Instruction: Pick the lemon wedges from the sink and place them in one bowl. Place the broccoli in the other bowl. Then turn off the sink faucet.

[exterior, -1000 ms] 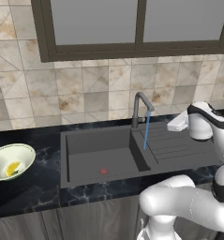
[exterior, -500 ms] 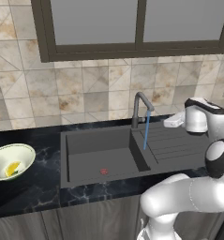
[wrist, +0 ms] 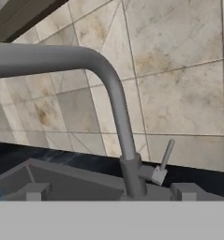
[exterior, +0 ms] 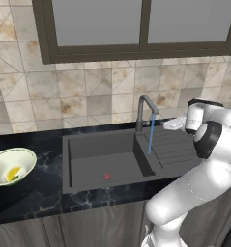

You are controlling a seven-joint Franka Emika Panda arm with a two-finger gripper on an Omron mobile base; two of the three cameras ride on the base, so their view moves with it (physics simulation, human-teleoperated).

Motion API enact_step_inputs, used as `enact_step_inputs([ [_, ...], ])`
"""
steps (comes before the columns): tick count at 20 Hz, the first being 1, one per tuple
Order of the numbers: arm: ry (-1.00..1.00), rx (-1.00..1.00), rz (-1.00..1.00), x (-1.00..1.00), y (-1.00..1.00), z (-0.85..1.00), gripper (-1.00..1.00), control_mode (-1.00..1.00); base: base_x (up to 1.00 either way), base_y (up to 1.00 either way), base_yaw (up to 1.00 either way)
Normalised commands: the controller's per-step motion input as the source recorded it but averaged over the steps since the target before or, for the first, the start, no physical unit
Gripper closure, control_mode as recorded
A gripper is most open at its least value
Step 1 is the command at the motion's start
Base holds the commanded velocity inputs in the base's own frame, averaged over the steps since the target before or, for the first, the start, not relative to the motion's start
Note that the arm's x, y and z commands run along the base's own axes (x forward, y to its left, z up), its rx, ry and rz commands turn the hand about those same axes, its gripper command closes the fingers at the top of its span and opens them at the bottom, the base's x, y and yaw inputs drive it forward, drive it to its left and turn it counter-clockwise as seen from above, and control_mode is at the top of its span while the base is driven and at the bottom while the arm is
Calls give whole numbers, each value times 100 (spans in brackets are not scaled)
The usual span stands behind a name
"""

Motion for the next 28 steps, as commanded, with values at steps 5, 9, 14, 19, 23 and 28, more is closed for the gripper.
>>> enact_step_inputs([
  [5,0,3,2,37,-4,-6,-100,-100,0,0,0],
  [9,0,4,8,40,0,-8,-100,-100,0,0,0],
  [14,0,5,17,48,0,-21,-100,-100,0,0,0],
  [19,0,5,19,54,-5,-23,-100,-100,0,0,0],
  [23,-1,8,15,54,-25,-16,-100,-100,0,0,0],
  [28,0,10,7,69,-5,-6,-100,-100,0,0,0],
])
